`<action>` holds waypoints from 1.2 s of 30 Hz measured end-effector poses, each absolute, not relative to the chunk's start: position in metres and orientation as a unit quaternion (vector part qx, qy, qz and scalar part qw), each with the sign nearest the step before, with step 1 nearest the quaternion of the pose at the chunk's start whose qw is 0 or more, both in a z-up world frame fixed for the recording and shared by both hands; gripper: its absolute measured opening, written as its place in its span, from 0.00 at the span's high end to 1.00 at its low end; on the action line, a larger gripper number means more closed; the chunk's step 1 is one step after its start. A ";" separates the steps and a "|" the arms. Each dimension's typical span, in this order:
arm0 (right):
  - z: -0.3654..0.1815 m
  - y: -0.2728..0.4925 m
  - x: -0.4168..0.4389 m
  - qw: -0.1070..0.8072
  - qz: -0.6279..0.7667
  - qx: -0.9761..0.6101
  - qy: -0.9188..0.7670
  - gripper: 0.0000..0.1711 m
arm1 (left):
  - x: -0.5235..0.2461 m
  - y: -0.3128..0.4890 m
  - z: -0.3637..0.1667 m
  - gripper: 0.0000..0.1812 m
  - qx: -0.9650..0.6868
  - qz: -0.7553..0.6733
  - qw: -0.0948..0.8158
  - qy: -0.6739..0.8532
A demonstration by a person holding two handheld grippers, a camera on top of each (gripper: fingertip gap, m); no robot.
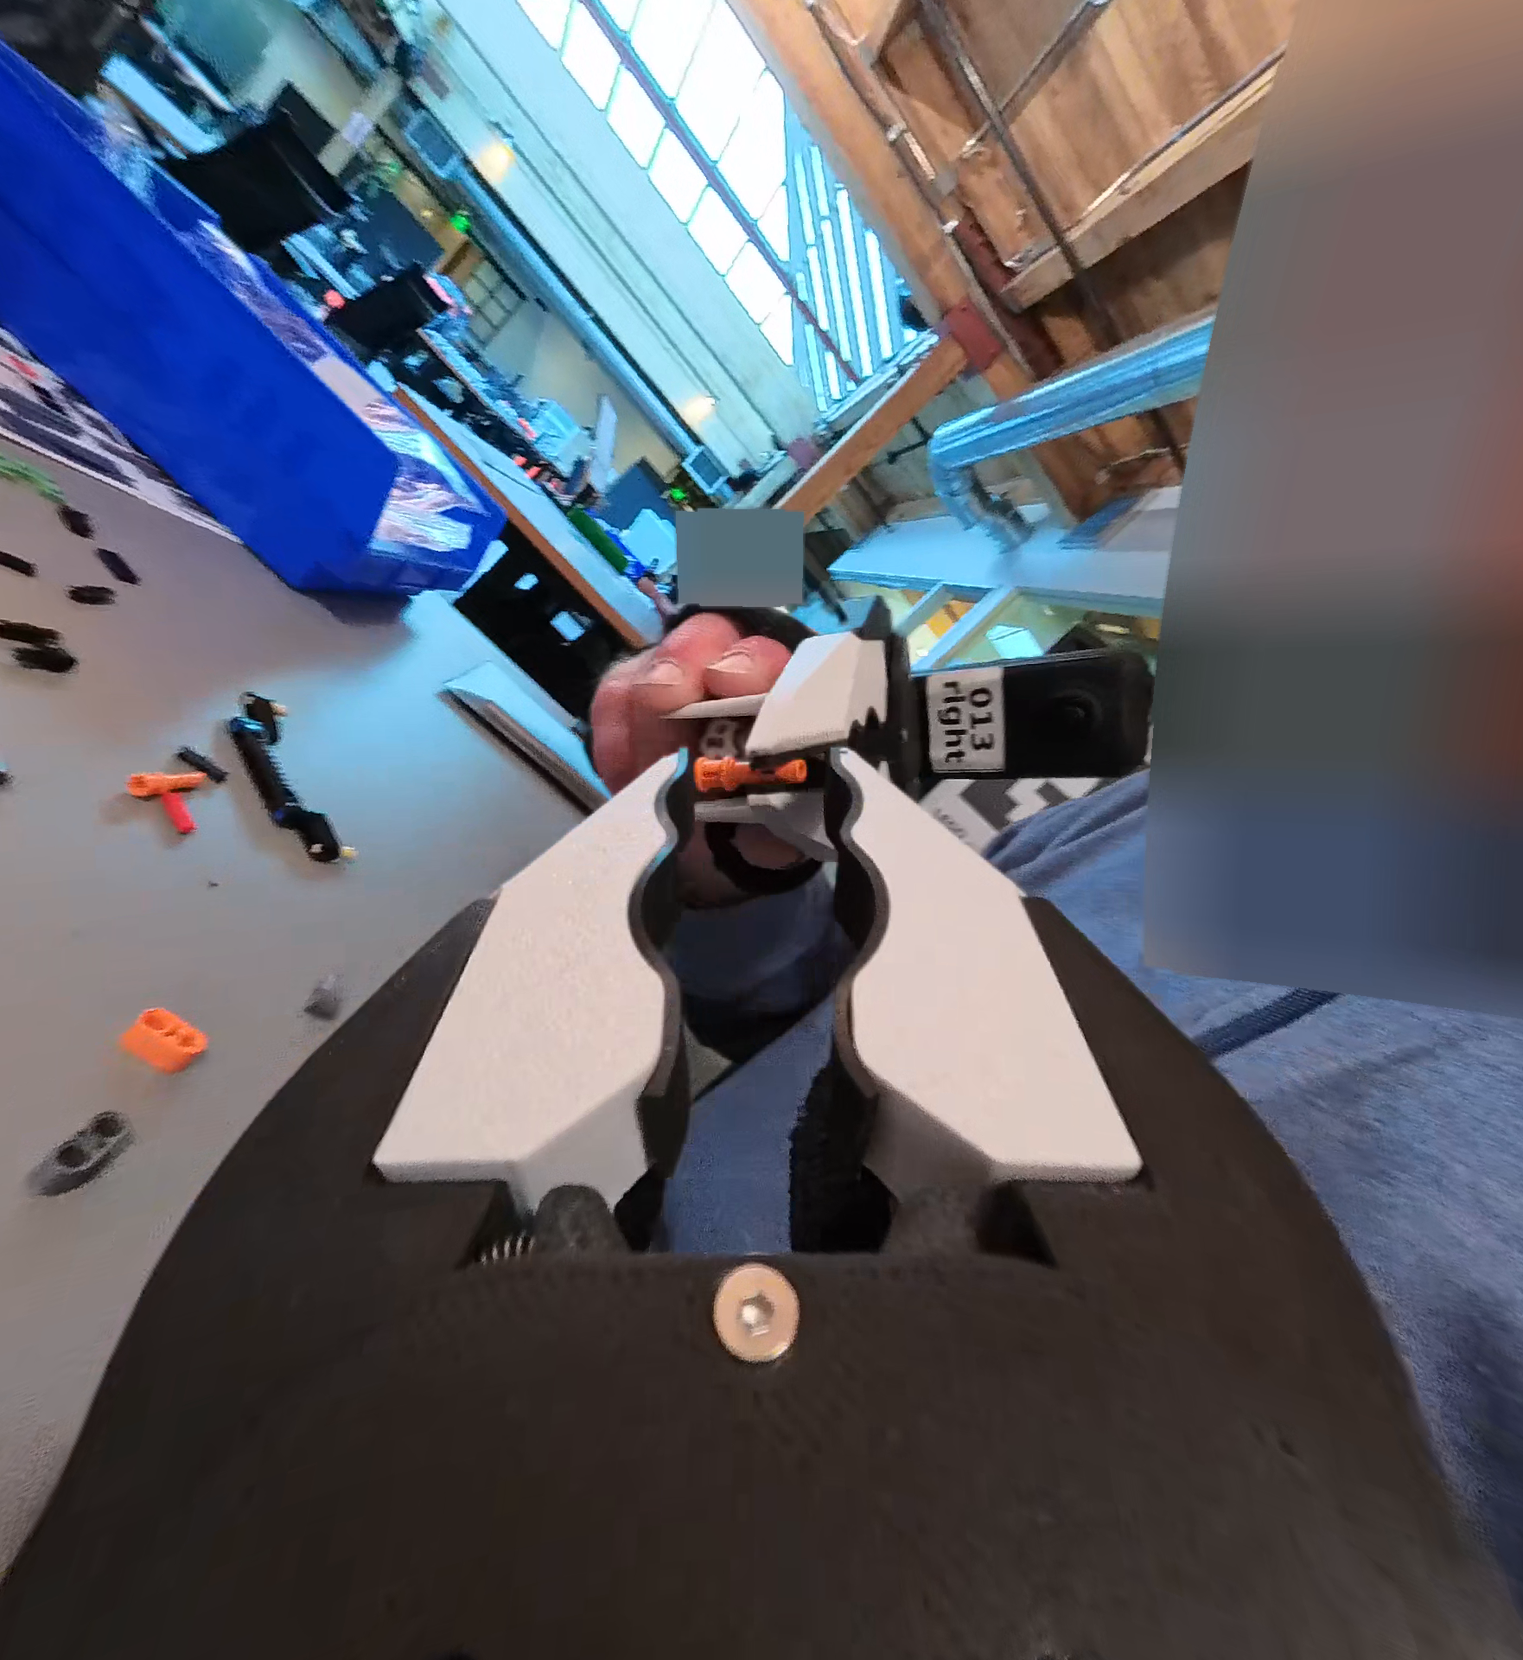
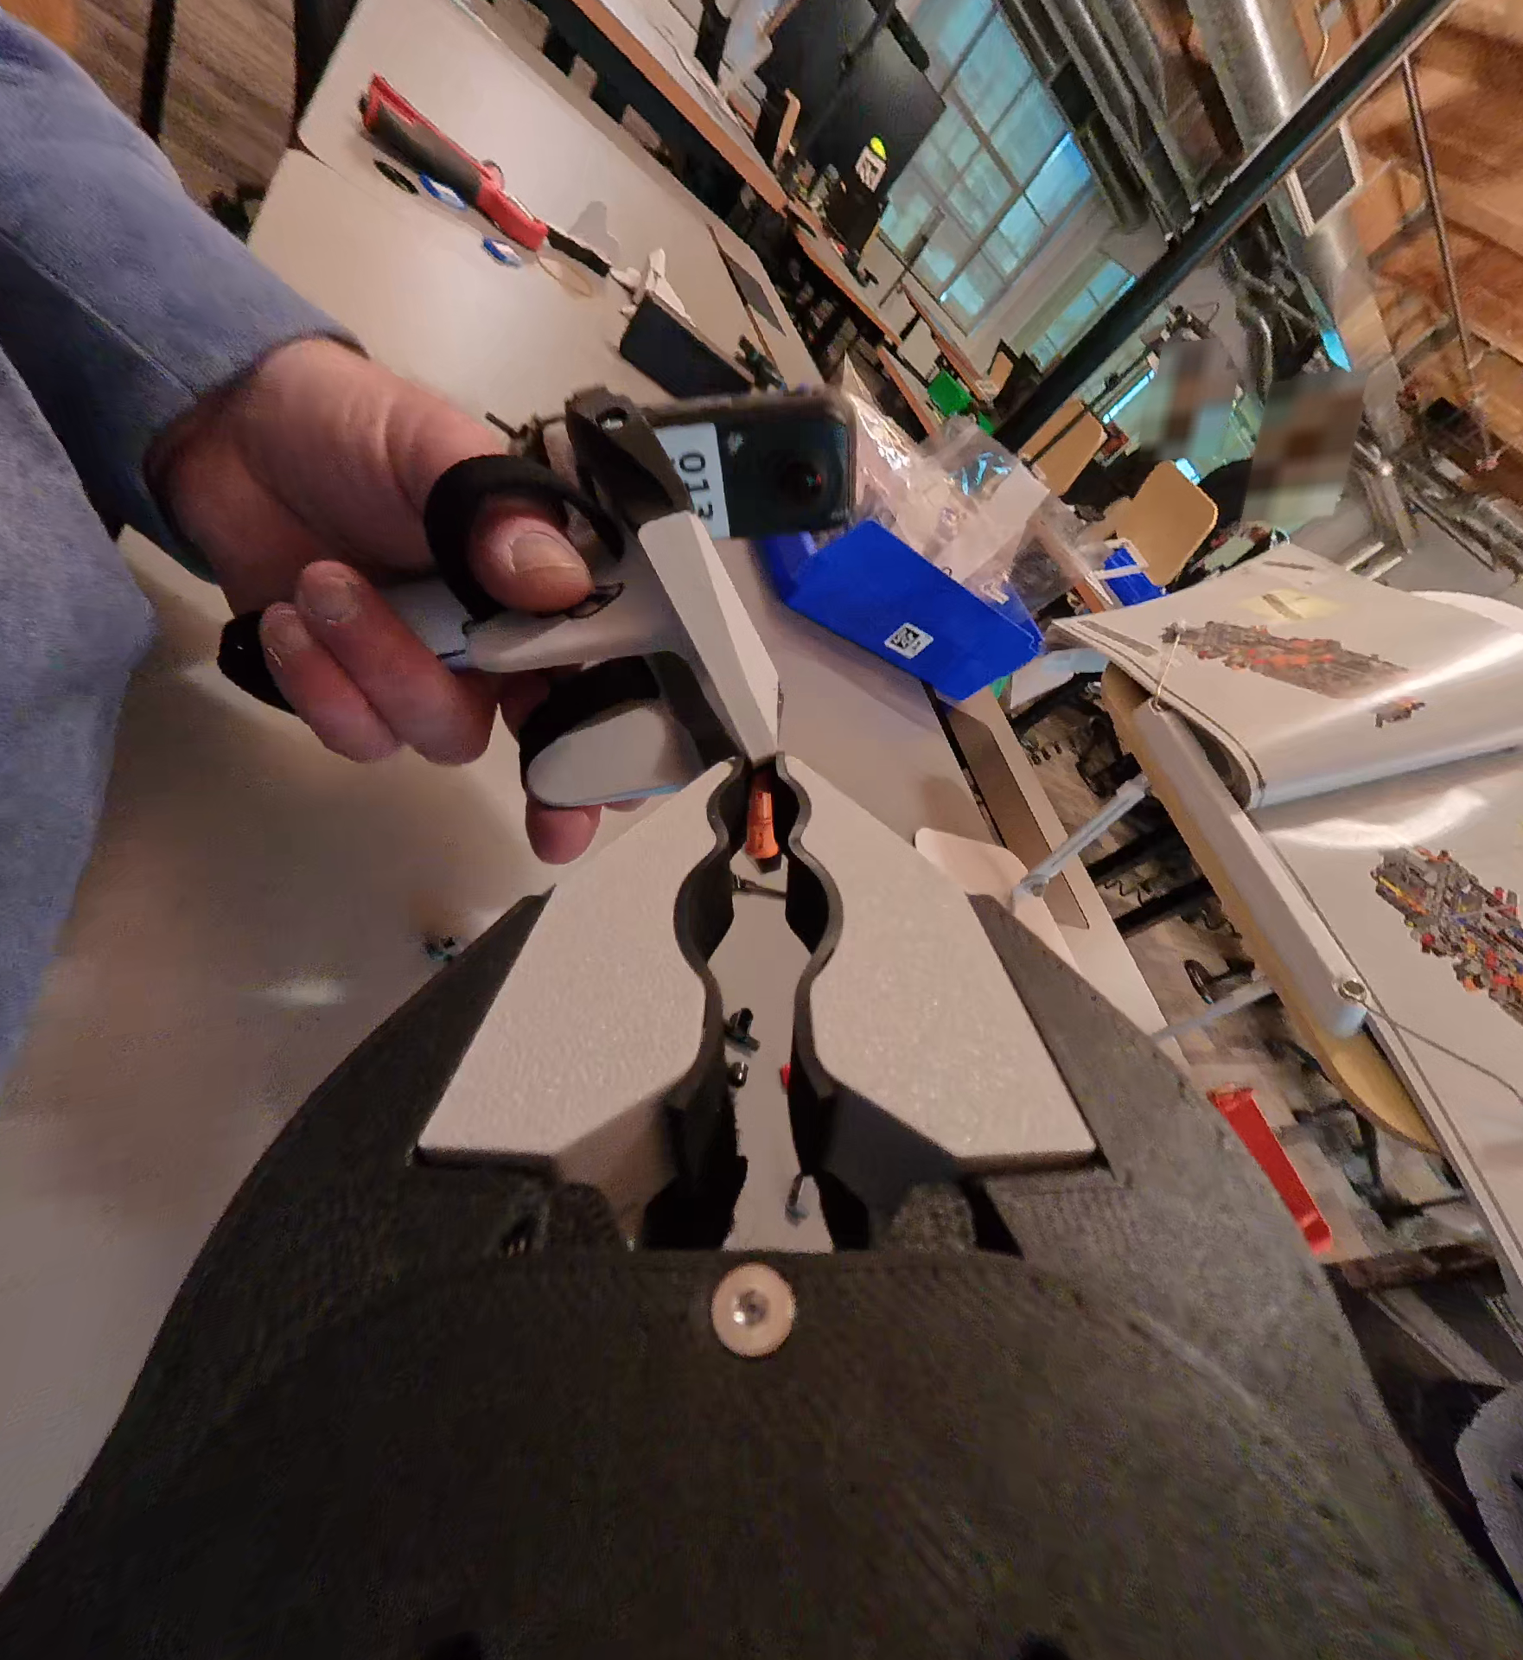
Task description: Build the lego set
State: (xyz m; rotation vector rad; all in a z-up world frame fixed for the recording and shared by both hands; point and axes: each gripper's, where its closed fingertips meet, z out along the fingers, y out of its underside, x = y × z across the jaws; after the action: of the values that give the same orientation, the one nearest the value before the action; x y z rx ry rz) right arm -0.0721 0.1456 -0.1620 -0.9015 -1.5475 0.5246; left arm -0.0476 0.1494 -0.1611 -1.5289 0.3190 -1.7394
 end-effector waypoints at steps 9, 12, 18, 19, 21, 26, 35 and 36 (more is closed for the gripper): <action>-0.156 0.142 -0.075 0.593 0.261 -0.386 -0.657 0.99 | -0.048 0.144 -0.151 0.90 -0.537 -0.745 0.380 0.111; -0.158 0.143 -0.075 0.590 0.265 -0.389 -0.656 0.99 | -0.048 0.145 -0.153 0.90 -0.537 -0.745 0.380 0.109; -0.157 0.142 -0.075 0.580 0.296 -0.393 -0.649 0.99 | -0.048 0.144 -0.152 0.90 -0.525 -0.755 0.378 0.106; -0.156 0.142 -0.075 0.578 0.307 -0.394 -0.645 0.99 | -0.048 0.144 -0.151 0.90 -0.519 -0.761 0.375 0.104; -0.153 0.142 -0.075 0.575 0.321 -0.395 -0.641 0.99 | -0.048 0.144 -0.149 0.90 -0.513 -0.766 0.373 0.104; -0.148 0.142 -0.074 0.578 0.317 -0.397 -0.638 0.99 | -0.047 0.144 -0.144 0.90 -0.511 -0.763 0.380 0.108; -0.146 0.155 -0.067 0.591 0.264 -0.413 -0.640 0.99 | -0.067 0.160 -0.139 0.86 -0.583 -0.650 0.476 0.102; -0.147 0.156 -0.067 0.589 0.260 -0.416 -0.642 0.99 | -0.066 0.161 -0.139 0.86 -0.595 -0.630 0.486 0.113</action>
State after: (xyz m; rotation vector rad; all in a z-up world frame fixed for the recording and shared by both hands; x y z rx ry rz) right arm -0.0667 0.1564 -0.1470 -0.9680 -1.4949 0.6059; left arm -0.0662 0.1611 -0.1386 -1.4485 0.2756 -1.5337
